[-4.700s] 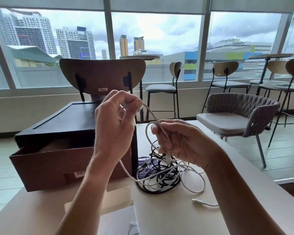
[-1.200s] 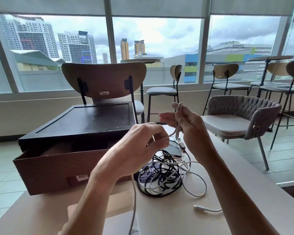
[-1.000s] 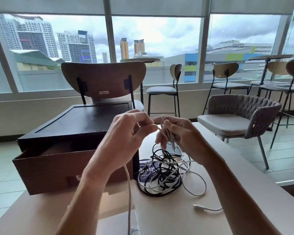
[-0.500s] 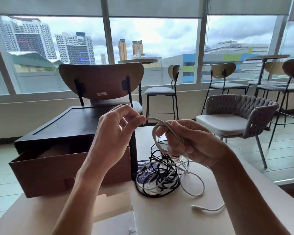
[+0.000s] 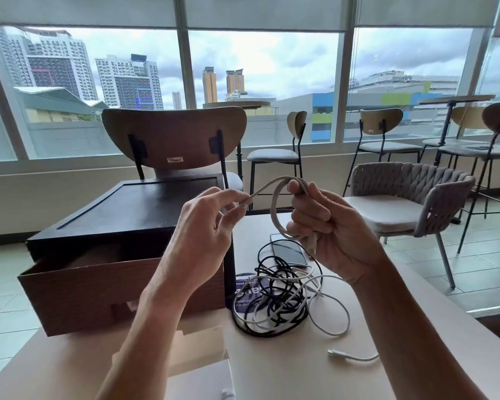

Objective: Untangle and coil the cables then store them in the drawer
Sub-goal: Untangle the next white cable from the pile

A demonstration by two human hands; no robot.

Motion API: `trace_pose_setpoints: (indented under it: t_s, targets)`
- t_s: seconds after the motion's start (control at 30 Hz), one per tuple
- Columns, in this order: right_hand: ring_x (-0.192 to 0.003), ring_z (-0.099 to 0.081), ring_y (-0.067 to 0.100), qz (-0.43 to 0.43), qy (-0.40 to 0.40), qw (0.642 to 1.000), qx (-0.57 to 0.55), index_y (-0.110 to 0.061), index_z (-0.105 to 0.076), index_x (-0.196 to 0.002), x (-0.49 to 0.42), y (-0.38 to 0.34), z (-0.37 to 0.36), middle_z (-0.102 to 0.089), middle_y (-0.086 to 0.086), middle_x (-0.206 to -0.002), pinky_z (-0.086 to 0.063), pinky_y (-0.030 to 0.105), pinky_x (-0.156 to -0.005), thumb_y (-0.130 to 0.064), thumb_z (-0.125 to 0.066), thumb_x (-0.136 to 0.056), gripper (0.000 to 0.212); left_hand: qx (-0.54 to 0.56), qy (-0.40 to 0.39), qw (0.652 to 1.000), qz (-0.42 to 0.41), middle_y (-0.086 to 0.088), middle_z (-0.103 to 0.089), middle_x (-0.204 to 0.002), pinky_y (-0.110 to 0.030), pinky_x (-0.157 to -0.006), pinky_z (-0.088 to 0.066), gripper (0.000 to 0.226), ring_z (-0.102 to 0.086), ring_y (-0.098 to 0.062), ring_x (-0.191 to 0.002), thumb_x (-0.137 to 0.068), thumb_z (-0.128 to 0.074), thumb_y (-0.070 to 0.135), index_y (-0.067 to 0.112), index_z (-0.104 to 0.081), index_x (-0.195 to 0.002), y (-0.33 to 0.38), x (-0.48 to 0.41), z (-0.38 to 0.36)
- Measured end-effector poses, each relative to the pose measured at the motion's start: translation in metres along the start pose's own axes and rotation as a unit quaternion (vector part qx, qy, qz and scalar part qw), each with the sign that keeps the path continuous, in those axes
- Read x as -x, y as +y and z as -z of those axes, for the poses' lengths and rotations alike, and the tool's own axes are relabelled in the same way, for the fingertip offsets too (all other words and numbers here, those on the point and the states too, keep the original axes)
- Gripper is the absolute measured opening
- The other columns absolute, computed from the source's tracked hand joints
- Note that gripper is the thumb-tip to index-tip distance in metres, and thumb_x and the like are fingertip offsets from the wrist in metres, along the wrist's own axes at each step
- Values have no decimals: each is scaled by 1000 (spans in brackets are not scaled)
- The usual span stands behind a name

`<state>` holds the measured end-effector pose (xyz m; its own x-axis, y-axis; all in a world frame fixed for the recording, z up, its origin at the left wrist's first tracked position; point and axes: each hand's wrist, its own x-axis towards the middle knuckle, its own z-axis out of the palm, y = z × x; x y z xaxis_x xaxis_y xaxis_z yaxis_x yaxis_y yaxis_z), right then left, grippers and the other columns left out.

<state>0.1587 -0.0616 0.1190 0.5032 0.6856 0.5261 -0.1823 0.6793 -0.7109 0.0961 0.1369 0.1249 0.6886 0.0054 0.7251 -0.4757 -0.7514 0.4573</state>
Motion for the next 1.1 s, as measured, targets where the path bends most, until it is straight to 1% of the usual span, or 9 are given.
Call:
trace_pose_setpoints:
  t_s: [0.2,0.33,0.43,0.5,0.57,0.63,0.73,0.87,1.1]
  targets:
    - [-51,-28,7,0,19,999,-49,9,-50,-122,-6,4,1,-31,-4,-63,-53,28,-77,-13,-33,-106,32,-6,14,1000,10,14,-64,-89,-3,-68,-39,26,-55,11,-73,-96,-64,20,23,-72,-121,-2,-1,-3]
    - [-50,-34,7,11,59,992,-112,12,-47,-128,-7,10,4,-46,0,-63,-53,30,-87,-12,-34,-106,35,-16,10,1000,12,15,-65,-89,-6,-66,-40,26,-57,8,-70,-96,-65,22,23,-72,-121,-4,0,-6]
    - [-60,-57,12,15,65,981,-185,17,-43,-135,-7,18,8,-66,9,-86,-53,32,-87,-8,-42,-103,40,-35,-4,999,20,16,-64,-88,-16,-64,-47,26,-58,5,-66,-95,-66,24,25,-73,-120,-7,1,-9]
    - [-72,-66,16,24,64,975,-211,18,-40,-138,-8,20,9,-70,15,-105,-53,34,-93,-3,-47,-100,44,-47,-20,998,23,16,-63,-87,-20,-64,-47,26,-57,4,-67,-95,-66,24,26,-73,-120,-8,3,-10]
    - [-85,-69,20,43,69,974,-212,16,-39,-139,-9,20,7,-65,19,-119,-50,33,-100,-1,-45,-99,44,-52,-43,997,22,16,-65,-91,-18,-68,-47,26,-58,4,-74,-95,-66,24,25,-72,-120,-9,3,-11]
    - [-95,-69,23,58,83,971,-218,12,-44,-138,-10,19,5,-60,21,-128,-48,34,-104,-2,-40,-100,41,-48,-64,997,18,18,-66,-93,-8,-70,-42,26,-59,6,-80,-95,-67,23,23,-73,-120,-9,3,-12]
    - [-106,-69,24,85,113,971,-193,11,-52,-133,-10,17,6,-61,19,-132,-48,35,-104,-3,-37,-100,39,-38,-95,995,14,20,-65,-90,-1,-71,-38,25,-57,14,-80,-94,-68,19,20,-74,-118,-7,3,-12]
    - [-109,-69,24,115,165,971,-131,9,-67,-114,-10,16,5,-67,17,-125,-47,36,-104,-6,-39,-98,35,-38,-126,991,6,19,-67,-93,-3,-72,-39,22,-59,11,-84,-94,-68,21,23,-74,-116,-4,4,-13]
    - [-115,-66,25,134,219,966,-35,8,-58,-120,-15,21,7,-68,19,-122,-49,34,-103,-6,-46,-91,34,-47,-181,982,-4,21,-65,-89,-3,-72,-40,20,-58,11,-88,-94,-68,26,23,-75,-113,-2,6,-12]
